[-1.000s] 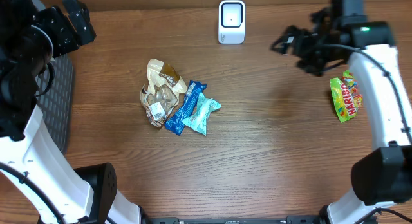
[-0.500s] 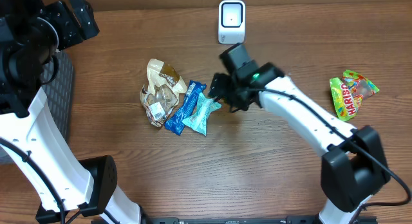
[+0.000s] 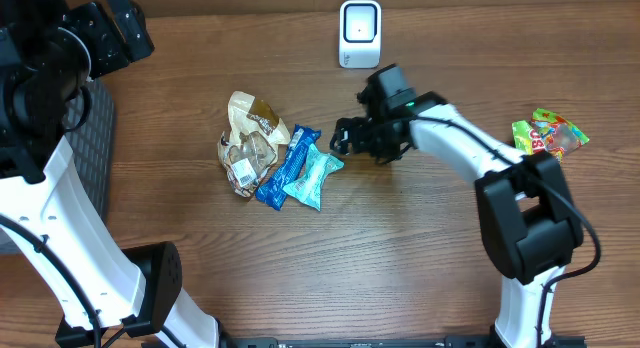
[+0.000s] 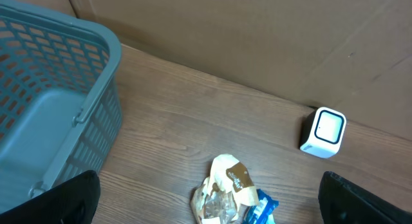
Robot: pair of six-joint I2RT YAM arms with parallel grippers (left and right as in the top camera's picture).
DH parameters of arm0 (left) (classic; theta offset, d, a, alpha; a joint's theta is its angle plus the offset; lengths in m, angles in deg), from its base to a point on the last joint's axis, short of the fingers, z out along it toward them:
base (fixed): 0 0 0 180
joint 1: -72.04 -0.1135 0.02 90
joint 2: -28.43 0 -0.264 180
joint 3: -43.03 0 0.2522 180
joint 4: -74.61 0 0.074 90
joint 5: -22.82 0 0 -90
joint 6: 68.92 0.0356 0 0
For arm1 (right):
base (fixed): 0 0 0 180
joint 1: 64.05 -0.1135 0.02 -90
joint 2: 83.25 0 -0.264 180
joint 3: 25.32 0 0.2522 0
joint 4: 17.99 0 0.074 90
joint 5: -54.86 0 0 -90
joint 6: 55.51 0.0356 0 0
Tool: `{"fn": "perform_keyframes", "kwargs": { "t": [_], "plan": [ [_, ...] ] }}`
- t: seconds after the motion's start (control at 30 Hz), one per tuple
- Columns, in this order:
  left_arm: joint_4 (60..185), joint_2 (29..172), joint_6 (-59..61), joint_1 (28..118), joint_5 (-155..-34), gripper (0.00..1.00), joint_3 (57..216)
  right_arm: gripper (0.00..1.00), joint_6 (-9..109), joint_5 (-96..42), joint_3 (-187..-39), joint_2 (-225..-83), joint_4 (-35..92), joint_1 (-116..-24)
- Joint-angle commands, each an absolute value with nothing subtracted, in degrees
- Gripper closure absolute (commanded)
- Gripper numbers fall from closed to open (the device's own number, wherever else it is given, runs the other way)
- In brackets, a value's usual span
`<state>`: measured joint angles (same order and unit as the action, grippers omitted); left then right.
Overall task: Scan the item barcode
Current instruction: 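Move the right gripper to the light green packet and grasp it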
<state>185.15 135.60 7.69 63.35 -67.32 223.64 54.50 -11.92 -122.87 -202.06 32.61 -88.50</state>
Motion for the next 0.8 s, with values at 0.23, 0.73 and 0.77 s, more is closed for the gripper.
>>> {"fn": "perform_keyframes", "kwargs": {
  "t": [0.23,0.73,0.77],
  "plan": [
    [185.2,136.0,7.3,63.1,-66.6,0.0,223.8,0.03,34.7,7.3,-122.7,-207.3,29.6,-89.1],
    [185.2,136.0,7.3,63.1,-66.6,0.0,223.8,0.63,62.9,-4.6,-122.7,-207.7,28.2,-95.6],
    [185.2,136.0,7.3,63.1,-66.6,0.0,223.8,0.74,63.0,-4.1,-122.7,-207.7,28.2,-95.3]
  ]
}}
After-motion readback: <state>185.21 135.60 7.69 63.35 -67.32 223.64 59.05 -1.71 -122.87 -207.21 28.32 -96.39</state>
